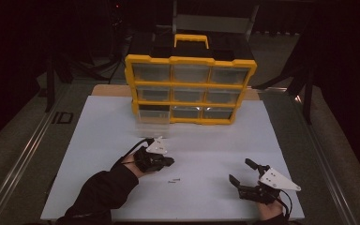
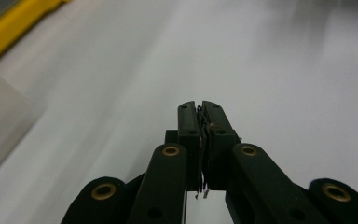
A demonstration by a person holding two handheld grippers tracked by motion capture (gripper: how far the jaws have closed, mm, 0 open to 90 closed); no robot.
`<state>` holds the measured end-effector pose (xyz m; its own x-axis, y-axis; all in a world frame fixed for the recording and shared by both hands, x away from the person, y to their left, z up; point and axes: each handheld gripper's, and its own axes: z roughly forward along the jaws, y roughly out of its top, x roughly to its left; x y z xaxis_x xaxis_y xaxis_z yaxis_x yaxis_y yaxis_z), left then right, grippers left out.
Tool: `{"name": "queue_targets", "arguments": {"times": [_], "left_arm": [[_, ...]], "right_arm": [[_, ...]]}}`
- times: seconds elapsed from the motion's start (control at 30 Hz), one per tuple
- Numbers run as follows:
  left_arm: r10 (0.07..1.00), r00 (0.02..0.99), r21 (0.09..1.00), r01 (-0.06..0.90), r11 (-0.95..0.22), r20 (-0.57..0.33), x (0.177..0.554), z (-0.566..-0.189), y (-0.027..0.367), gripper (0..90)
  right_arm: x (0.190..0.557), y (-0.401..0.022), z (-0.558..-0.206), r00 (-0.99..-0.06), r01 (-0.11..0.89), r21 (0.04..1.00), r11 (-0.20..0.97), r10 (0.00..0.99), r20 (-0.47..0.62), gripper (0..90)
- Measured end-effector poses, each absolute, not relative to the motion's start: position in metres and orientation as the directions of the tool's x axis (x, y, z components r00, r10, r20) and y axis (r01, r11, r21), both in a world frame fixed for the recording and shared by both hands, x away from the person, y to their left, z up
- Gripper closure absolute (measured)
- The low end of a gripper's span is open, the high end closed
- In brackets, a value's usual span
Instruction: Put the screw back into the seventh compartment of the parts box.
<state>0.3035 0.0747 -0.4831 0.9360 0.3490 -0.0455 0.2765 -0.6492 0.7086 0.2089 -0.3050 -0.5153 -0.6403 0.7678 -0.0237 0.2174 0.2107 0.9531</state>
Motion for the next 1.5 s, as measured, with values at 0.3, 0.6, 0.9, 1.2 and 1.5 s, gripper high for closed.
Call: {"name": "queue_targets", "arguments": {"times": [0.3,0.6,0.9,1.2,1.5], "left_arm": [[0.379,0.925,0.738,0.264,-0.621,-0.012,0.311,-0.456,0.082,87.4],[0.459,0.889,0.784,0.280,-0.554,0.006,0.331,-0.420,0.099,87.4],[0.567,0.823,0.808,0.313,-0.499,0.031,0.350,-0.401,0.110,87.4],[0.647,0.762,0.818,0.361,-0.448,0.018,0.370,-0.401,0.114,87.3],[0.695,0.719,0.799,0.418,-0.432,-0.001,0.387,-0.411,0.116,87.3]], "right_arm": [[0.209,-0.305,-0.515,-0.640,0.218,0.953,0.211,0.768,-0.024,14.5],[0.209,-0.305,-0.516,-0.640,0.222,0.952,0.211,0.768,-0.021,14.6],[0.209,-0.304,-0.516,-0.641,0.221,0.952,0.211,0.767,-0.021,14.6],[0.209,-0.304,-0.516,-0.643,0.222,0.952,0.210,0.766,-0.019,14.6],[0.209,-0.305,-0.516,-0.644,0.223,0.952,0.209,0.765,-0.017,14.6]]}}
